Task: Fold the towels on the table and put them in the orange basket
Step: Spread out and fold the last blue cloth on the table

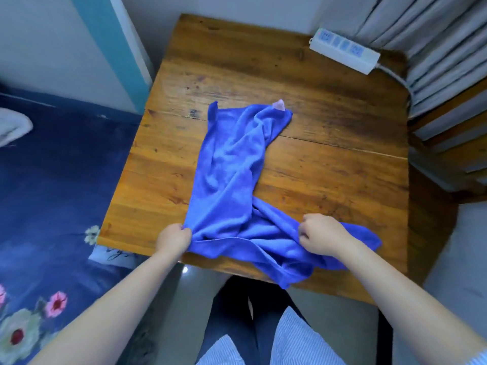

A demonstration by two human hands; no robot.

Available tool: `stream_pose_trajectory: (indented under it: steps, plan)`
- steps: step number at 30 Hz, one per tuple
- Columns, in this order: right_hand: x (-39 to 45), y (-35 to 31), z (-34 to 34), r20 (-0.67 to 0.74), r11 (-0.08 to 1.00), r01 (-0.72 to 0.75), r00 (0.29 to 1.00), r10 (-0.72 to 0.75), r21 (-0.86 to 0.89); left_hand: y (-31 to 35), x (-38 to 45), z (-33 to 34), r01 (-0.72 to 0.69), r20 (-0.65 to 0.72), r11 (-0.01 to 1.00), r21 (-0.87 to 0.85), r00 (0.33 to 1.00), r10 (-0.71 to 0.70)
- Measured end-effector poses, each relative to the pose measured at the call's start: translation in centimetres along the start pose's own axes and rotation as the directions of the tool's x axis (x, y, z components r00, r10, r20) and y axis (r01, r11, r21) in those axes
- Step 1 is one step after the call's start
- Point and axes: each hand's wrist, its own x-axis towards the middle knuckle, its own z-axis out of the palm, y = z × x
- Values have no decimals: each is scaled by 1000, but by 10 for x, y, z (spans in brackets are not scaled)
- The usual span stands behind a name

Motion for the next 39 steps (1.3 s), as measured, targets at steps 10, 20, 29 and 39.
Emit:
stream_pose_trajectory:
  steps: [10, 20, 29, 39]
  plan:
    - [63, -46, -1, -144, 869, -174, 953, 267, 463, 19, 14, 5, -45, -138, 993, -112, 990, 29]
    - [5, 11, -12, -369, 665, -15, 822, 433, 747, 19, 12, 7, -128, -284, 968, -218, 957, 63]
    - [17, -3, -2, -24, 414, -149, 923, 384, 898, 13, 9, 10, -154, -133, 979, -135, 982, 136]
    - [31, 4, -36, 433, 93, -475, 854, 287, 875, 20, 6, -31, -140, -198, 970, -198, 975, 101]
